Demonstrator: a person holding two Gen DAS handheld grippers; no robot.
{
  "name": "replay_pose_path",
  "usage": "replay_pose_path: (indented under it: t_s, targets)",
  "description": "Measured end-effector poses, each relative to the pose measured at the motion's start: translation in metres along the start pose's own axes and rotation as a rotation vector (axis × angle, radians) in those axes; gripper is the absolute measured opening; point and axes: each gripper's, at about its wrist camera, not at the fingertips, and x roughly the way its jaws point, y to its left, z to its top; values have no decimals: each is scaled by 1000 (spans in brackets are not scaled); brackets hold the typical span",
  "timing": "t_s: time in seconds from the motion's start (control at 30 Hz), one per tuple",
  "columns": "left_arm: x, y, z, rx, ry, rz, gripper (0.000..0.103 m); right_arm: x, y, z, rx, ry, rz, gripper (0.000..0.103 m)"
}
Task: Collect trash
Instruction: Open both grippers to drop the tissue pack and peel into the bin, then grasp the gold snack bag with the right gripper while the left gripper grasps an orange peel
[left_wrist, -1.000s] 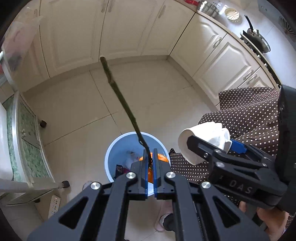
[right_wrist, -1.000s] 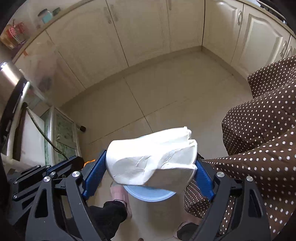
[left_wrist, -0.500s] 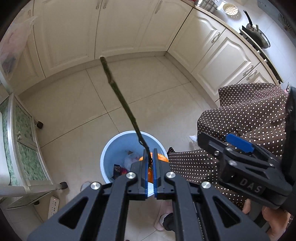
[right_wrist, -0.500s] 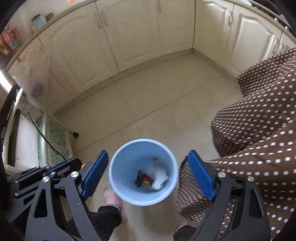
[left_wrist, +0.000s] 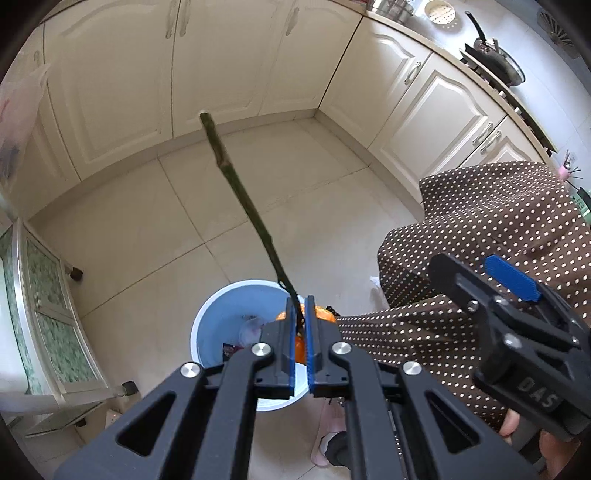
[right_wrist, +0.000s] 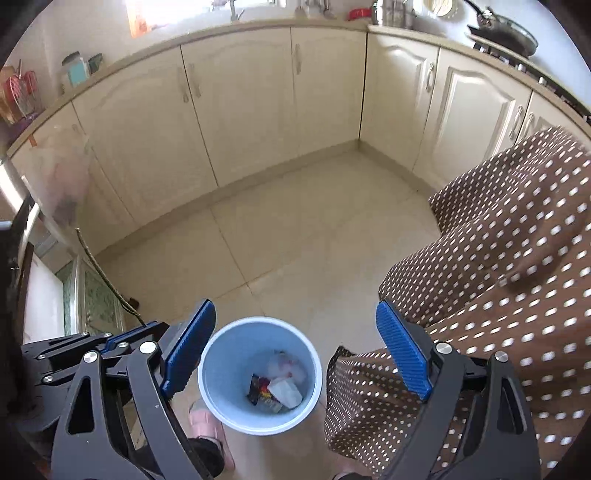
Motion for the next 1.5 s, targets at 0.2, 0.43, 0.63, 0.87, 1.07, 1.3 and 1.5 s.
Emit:
replay_pose_path:
  t_s: [0.2, 0.43, 0.63, 0.87, 1.07, 1.3, 1.5]
  targets:
    - [-19, -11, 6, -9, -50, -1, 31, -27, -3, 9, -16, -65, -24, 86]
    - [-56, -28, 5, 12, -97, -4, 32, -65, -10, 17, 2, -116, -7, 86]
    - [-117, -60, 2, 52, -194, -28, 35, -122, -16, 24, 2, -201, -6, 86]
    - [-174, -138, -9, 176, -287, -65, 45, -206, -72, 15, 73, -313, -75, 86]
    - [-192, -231, -31, 308, -294, -137, 47, -271, -153, -15, 151, -380, -188, 88]
    - [-180, -348, -70, 492, -244, -213, 62, -319, -253, -65, 272, -404, -372, 89]
    - [-149, -434, -94, 628, -199, -252, 64, -333, -325, -105, 381, -365, -467, 89]
